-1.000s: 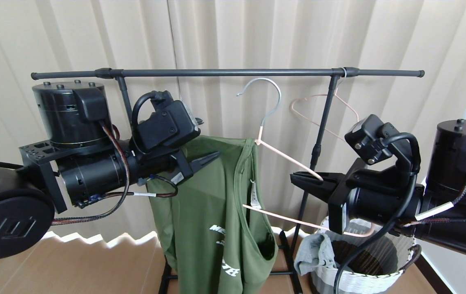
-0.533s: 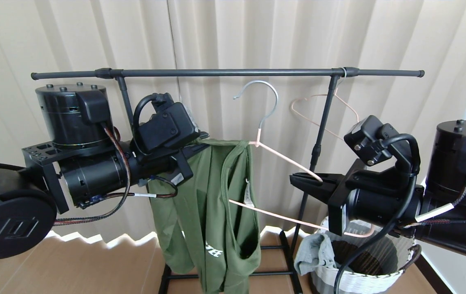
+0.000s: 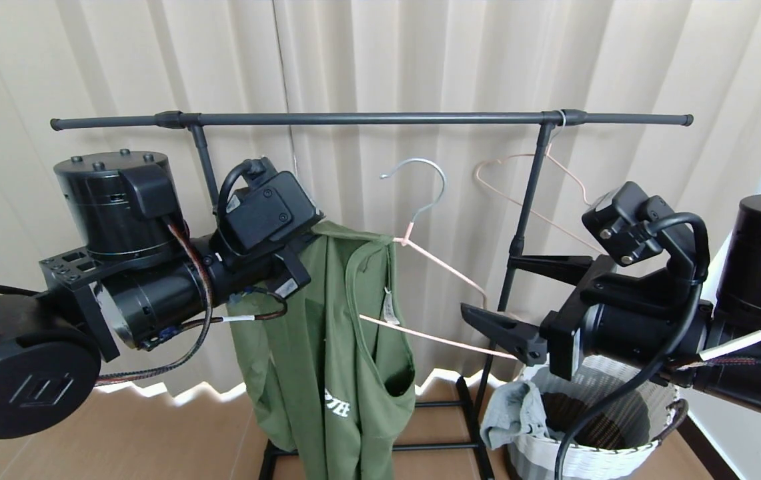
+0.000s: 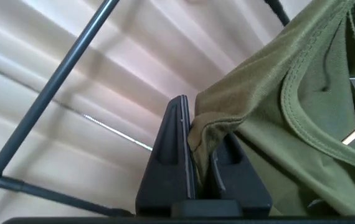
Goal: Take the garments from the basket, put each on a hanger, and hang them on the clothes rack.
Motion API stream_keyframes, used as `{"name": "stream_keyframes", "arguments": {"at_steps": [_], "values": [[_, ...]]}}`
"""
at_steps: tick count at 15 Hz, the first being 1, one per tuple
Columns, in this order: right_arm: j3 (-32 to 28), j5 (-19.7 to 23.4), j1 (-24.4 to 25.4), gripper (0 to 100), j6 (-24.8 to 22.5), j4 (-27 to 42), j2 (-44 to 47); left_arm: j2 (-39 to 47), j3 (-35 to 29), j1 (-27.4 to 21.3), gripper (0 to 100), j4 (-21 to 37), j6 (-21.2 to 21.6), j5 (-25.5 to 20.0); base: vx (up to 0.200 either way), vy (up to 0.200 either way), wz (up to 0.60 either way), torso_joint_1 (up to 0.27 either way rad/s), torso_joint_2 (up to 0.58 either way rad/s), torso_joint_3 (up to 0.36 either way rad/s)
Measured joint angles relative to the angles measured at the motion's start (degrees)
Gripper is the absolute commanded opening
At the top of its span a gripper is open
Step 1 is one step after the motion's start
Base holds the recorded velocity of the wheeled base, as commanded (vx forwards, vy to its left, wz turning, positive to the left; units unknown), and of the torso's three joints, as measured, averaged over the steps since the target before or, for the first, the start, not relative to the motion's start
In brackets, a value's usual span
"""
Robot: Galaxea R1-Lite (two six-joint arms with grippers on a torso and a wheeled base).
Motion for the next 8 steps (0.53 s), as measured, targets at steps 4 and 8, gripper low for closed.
{"name": "stream_keyframes", "arguments": {"at_steps": [4,8], "values": [[4.05,-0.06,-1.79,100,-0.02,0.11,-3.07,0.24,0.0,-0.34,0,0.27,-6.96,15.48,0.0,0.0,0.0,0.0,0.0,0.0],[7.47,0.05,-1.57,100,0.18,0.1,-4.06,1.37,-2.69,-1.63,0,1.21,-16.24,20.74,0.0,0.0,0.0,0.0,0.0,0.0]]}}
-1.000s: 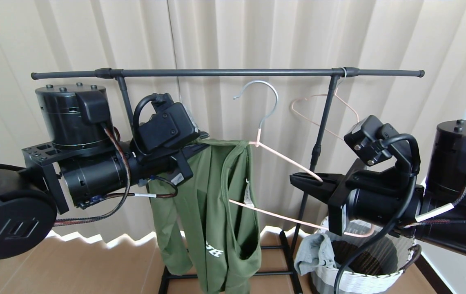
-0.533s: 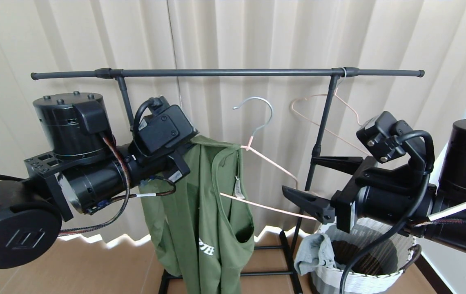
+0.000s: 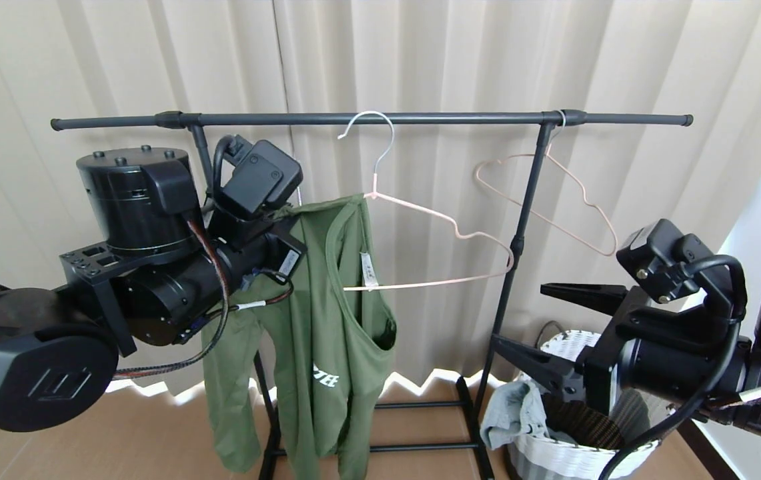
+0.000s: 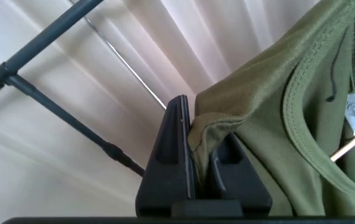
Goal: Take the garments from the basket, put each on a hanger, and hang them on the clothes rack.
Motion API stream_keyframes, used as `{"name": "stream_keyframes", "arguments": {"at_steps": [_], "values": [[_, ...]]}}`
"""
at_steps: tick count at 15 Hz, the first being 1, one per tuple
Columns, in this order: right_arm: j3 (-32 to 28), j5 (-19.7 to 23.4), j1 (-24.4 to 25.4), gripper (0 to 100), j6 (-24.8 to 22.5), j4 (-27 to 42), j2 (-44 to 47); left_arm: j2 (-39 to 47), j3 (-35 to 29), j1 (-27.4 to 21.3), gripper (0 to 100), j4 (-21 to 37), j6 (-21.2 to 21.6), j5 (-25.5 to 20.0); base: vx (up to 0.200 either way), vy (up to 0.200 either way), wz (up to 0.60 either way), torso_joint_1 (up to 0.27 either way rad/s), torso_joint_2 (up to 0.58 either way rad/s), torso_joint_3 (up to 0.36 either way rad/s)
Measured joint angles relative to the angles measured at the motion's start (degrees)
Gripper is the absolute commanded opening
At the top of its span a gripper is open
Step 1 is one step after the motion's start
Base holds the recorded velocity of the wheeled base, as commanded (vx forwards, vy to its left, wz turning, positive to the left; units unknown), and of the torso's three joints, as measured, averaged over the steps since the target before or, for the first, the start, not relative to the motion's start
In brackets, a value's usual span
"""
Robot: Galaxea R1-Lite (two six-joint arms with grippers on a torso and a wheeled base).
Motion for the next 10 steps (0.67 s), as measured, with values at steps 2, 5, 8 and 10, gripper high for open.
{"name": "stream_keyframes", "arguments": {"at_steps": [2,5,8,10], "values": [[0.44,-0.05,1.22,100,0.77,-0.18,0.48,0.15,-1.88,-0.17,0,1.5,-4.89,0.16,0.0,0.0,0.0,0.0,0.0,0.0],[0.5,-1.62,3.78,100,3.23,-3.79,3.21,-0.07,-4.99,-1.35,0,4.43,-12.97,0.16,0.0,0.0,0.0,0.0,0.0,0.0],[0.22,-5.74,5.13,100,4.21,-11.39,8.85,-0.79,-5.88,-2.28,0,4.49,-13.71,0.13,0.0,0.0,0.0,0.0,0.0,0.0],[-0.99,-8.36,5.92,100,4.29,-15.92,13.79,-1.07,-6.06,-3.33,0,4.43,-14.88,0.11,0.0,0.0,0.0,0.0,0.0,0.0]]}}
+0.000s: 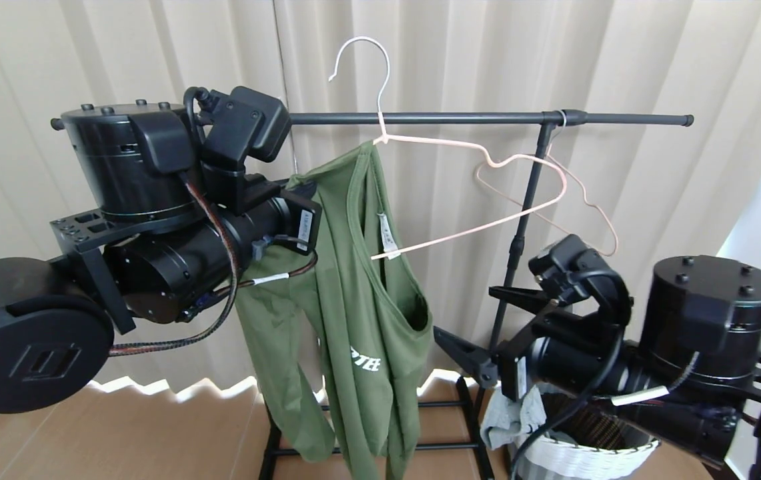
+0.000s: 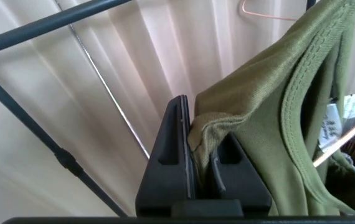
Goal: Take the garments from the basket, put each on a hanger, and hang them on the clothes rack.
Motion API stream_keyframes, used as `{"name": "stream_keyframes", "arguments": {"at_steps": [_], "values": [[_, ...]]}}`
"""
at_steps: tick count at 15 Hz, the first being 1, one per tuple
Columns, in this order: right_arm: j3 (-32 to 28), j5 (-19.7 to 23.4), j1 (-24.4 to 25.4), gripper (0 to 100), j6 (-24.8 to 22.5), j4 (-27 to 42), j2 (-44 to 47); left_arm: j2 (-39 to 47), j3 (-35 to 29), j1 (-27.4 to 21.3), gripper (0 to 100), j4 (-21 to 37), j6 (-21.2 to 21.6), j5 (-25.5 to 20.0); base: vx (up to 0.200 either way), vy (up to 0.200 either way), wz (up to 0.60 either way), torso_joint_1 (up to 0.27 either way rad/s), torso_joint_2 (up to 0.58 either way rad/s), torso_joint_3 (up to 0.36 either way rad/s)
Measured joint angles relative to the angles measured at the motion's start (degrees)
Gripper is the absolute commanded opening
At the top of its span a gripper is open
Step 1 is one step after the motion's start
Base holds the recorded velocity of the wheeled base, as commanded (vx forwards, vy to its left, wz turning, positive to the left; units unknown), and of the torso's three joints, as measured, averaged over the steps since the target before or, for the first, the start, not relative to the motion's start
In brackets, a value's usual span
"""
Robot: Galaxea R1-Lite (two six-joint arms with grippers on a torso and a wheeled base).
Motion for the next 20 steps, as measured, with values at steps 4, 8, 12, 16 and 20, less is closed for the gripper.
{"name": "stream_keyframes", "arguments": {"at_steps": [4,8,12,16,20], "values": [[-6.13,-2.11,-0.96,100,0.33,-1.27,7.91,-1.04,0.02,-1.44,0,0.04,-0.49,0.0,0.0,0.0,0.0,0.0,0.0,0.0],[-8.22,-3.34,-3.06,100,0.51,-2.28,13.06,-2.1,0.21,-1.68,0,0.04,-0.5,0.0,0.0,0.0,0.0,0.0,0.0,0.0],[-5.66,-4.07,-4.61,0,0.55,-2.55,12.92,-2.28,0.13,-1.33,0,0.06,-0.24,0.0,0.0,0.0,0.0,0.0,0.0,0.0],[-3.12,-4.0,-10.01,0,0.46,-2.55,9.09,-2.04,1.49,0.96,0,0.11,2.0,-0.06,0.0,0.0,0.0,0.0,0.0,0.0],[-3.51,-3.39,-17.48,0,0.3,-2.13,5.34,-1.93,5.4,3.77,0,-0.52,7.14,-0.23,0.0,0.0,0.0,0.0,0.0,0.0]]}}
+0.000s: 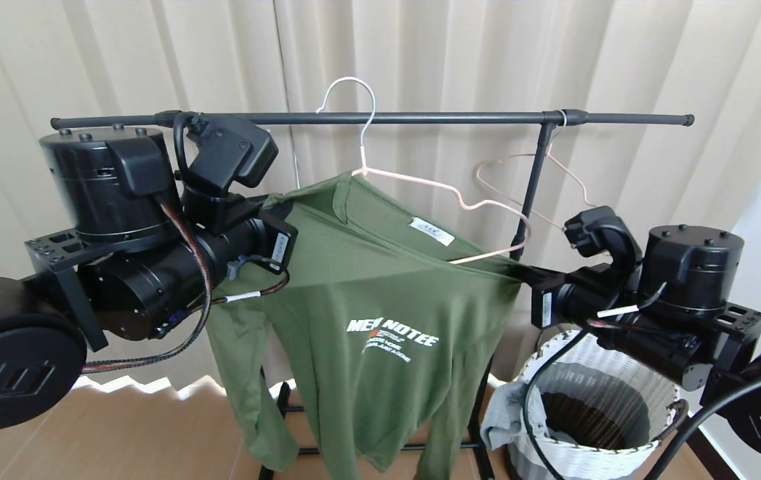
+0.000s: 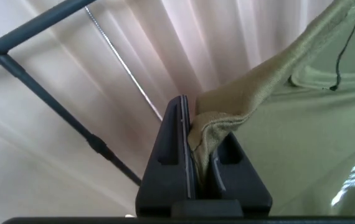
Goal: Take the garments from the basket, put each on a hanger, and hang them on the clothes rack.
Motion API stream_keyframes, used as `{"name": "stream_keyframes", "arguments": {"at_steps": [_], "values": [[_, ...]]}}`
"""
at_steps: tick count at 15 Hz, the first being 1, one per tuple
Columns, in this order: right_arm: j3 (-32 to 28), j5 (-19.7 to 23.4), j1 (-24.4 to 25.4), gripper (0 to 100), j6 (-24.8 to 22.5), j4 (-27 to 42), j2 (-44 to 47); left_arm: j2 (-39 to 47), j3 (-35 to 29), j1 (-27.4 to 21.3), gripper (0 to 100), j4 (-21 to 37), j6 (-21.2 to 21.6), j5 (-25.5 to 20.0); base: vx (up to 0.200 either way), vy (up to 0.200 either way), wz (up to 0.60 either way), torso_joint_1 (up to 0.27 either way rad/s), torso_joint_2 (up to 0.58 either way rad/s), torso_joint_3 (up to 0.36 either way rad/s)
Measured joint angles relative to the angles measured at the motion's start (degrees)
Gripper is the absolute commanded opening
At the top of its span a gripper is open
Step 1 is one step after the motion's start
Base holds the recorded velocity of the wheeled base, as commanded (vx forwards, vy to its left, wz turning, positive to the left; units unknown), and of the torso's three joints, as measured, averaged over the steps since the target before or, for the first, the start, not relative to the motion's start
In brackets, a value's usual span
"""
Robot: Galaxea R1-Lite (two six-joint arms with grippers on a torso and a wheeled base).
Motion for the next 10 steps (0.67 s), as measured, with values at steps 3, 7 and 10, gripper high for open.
{"name": "stream_keyframes", "arguments": {"at_steps": [3,7,10], "values": [[-1.13,0.13,-2.08,0,-0.11,0.51,-1.56,0.02,2.21,2.43,0,-1.37,6.0,0.0,0.0,0.0,0.0,0.0,0.0,0.0],[-1.95,0.49,-2.45,0,-0.17,1.34,-3.06,0.63,4.46,5.33,0,-5.68,11.45,0.0,0.0,0.0,0.0,0.0,0.0,0.0],[-1.76,1.33,-1.06,100,-0.26,5.61,-5.73,1.99,5.06,5.79,0,-8.75,10.81,1.35,0.0,0.0,0.0,0.0,0.0,0.0]]}}
